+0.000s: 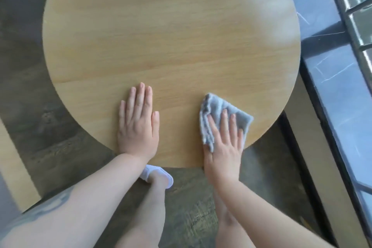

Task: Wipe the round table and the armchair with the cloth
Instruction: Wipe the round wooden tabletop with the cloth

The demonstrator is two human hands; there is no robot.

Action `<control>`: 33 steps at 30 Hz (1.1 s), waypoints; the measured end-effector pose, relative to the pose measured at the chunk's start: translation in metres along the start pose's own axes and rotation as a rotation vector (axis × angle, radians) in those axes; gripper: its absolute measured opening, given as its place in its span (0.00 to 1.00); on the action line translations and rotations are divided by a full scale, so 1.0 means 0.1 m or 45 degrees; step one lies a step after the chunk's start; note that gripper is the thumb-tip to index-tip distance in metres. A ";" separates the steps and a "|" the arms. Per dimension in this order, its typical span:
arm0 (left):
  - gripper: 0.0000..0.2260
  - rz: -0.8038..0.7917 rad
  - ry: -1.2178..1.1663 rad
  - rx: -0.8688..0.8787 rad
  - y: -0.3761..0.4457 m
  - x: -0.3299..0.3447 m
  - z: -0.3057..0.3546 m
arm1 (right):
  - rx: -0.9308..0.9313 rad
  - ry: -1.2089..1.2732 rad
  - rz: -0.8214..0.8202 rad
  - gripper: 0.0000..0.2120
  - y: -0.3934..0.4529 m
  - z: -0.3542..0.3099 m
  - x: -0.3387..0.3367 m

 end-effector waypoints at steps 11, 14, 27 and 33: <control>0.25 0.003 -0.155 0.122 -0.10 -0.10 -0.31 | 0.063 0.035 0.085 0.41 -0.24 -0.48 0.27; 0.27 0.039 -0.156 0.090 -0.10 -0.12 -0.32 | -0.441 0.124 -0.068 0.35 -0.09 -0.91 0.28; 0.25 0.011 -0.082 0.044 -0.09 -0.09 -0.29 | -0.356 -0.275 -0.123 0.36 0.90 0.14 -0.21; 0.25 -0.008 -0.026 0.014 -0.10 -0.07 -0.28 | -0.282 -0.221 -0.135 0.37 0.36 -0.49 0.19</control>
Point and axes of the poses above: each hand's wrist, its own y-axis towards the middle knuckle, its own x-axis out of the palm, z = x × y, the point moved 7 cm from there along y, towards the middle knuckle, and after that the axes turned 6 degrees about -x, right-handed, at the moved point
